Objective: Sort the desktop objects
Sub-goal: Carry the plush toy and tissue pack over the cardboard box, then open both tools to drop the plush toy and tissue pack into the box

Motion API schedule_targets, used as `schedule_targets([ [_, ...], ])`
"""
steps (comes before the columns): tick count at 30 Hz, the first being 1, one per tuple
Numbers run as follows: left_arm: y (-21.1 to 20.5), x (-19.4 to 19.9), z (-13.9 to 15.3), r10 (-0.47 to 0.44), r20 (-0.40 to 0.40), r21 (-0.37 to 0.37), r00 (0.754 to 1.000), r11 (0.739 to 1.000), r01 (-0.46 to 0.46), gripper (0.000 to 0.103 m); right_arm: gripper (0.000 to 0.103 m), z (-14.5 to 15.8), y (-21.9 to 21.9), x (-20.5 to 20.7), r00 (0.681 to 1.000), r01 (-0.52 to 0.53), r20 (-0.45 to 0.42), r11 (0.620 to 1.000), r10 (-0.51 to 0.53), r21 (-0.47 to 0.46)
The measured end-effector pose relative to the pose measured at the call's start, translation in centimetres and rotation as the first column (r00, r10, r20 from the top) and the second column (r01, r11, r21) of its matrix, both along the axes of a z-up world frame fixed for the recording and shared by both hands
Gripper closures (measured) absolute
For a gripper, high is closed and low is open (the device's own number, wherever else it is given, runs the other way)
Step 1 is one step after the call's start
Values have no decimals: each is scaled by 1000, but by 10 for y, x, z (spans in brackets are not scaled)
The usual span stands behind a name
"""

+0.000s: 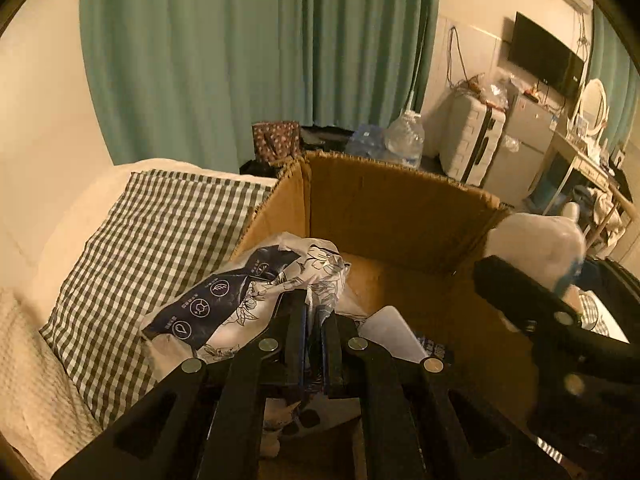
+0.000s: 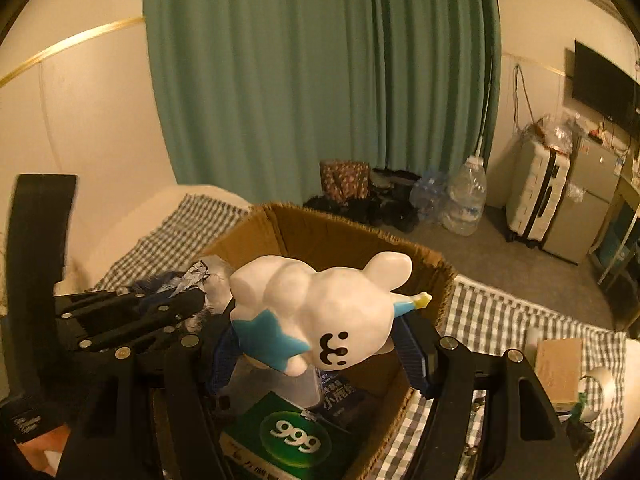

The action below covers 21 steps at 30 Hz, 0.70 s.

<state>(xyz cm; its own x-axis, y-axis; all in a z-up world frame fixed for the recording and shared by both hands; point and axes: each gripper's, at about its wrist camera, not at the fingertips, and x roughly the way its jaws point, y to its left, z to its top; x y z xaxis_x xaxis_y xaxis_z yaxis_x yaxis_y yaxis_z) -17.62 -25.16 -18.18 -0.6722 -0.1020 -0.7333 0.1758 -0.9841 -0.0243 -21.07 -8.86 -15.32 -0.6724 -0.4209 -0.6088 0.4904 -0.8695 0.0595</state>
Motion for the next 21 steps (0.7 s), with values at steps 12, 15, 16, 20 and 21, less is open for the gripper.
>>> schedule_targets([
  [12, 8, 5, 19, -1, -41, -6, 999, 1000, 1, 67, 28, -13, -3, -14, 1000, 13, 2, 1000, -13, 21],
  [15, 10, 9, 28, -6, -73, -6, 997, 1000, 5, 52, 27, -3, 8, -8, 999, 30, -24, 1000, -30, 1],
  [16, 12, 11, 31, -5, -82, -10, 997, 1000, 4, 51, 27, 1, 11, -6, 999, 37, -34, 999, -37, -4],
  [20, 16, 13, 39, -14, -107, -13, 994, 1000, 13, 45, 24, 18, 28, 3, 995, 69, -77, 997, -70, -14],
  [21, 17, 14, 42, -15, -116, -13, 993, 1000, 14, 37, 24, 22, 32, 4, 994, 75, -83, 997, -76, -15],
])
